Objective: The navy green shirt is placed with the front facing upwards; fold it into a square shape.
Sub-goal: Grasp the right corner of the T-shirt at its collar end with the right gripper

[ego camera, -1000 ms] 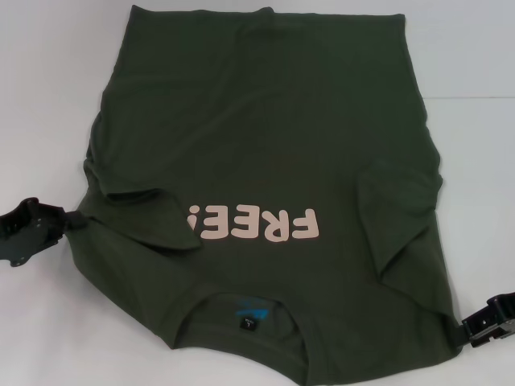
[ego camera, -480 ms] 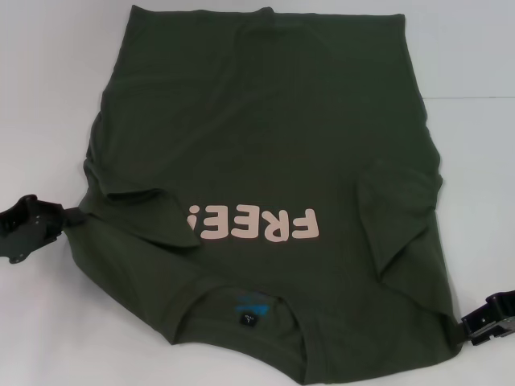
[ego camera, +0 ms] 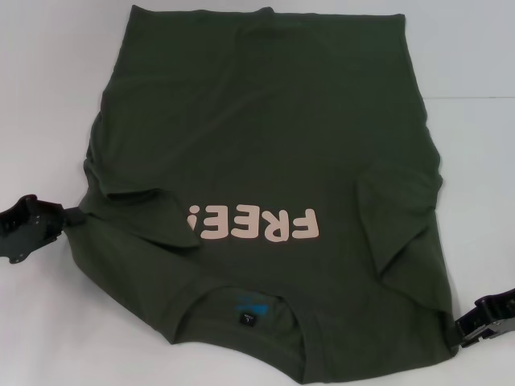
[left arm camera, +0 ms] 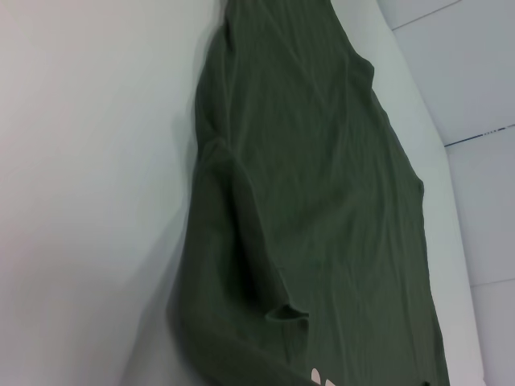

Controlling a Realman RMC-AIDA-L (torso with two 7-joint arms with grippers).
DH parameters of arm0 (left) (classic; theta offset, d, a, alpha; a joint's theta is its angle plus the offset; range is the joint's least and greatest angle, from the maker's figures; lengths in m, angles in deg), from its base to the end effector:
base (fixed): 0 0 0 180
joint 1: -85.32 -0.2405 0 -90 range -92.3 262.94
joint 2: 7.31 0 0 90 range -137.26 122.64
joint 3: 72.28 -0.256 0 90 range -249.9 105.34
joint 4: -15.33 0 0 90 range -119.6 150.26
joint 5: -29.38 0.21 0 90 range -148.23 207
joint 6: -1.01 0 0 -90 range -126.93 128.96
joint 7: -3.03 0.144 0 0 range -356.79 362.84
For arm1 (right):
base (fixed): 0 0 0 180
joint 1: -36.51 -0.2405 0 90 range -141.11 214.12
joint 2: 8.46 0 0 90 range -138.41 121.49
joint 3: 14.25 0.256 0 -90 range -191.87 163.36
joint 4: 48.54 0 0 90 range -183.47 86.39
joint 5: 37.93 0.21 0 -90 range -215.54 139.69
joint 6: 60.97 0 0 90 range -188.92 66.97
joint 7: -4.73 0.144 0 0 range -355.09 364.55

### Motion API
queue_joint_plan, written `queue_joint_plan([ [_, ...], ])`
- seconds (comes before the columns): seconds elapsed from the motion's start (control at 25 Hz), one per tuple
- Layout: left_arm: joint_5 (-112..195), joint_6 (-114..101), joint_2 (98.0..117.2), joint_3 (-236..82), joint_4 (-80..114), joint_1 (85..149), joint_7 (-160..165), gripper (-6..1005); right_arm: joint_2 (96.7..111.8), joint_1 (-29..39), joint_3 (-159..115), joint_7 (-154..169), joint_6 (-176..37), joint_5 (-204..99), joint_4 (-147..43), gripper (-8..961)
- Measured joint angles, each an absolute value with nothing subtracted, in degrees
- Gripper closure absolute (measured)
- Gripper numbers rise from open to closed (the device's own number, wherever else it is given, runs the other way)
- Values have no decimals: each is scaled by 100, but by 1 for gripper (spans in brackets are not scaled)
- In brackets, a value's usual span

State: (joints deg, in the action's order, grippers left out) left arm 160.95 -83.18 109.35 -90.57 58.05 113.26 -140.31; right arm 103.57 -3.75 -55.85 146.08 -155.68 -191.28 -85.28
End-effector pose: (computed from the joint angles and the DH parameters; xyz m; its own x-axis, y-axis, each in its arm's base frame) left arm -0.3412 0.3255 0.0626 -0.2123 0.7961 0.5667 0.9713 0.1085 0.2115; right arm 0.3010 0.3317 0.0274 0.1868 -0.9774 0.0987 -0.9632 -0.2020 -0.1775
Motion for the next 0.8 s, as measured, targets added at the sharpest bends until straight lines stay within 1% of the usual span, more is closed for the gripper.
queue_joint_plan([
  [0.04, 16095, -8319, 10936, -9057, 5805, 11327, -14029, 943, 10357, -373, -5579, 14593, -15599, -19117, -8541, 562],
  [0.24, 16091, -8318, 10938, -9056, 5805, 11327, -14023, 943, 10356, -363, -5603, 14575, -15642, -19121, -8550, 789],
  [0.64, 16086, -8319, 10941, -9056, 5805, 11327, -14023, 943, 10337, -330, -5587, 14582, -15621, -19139, -8554, 950],
  [0.8, 16086, -8319, 10941, -9057, 5805, 11327, -14023, 943, 10315, -328, -5564, 14572, -15653, -19126, -8554, 914],
])
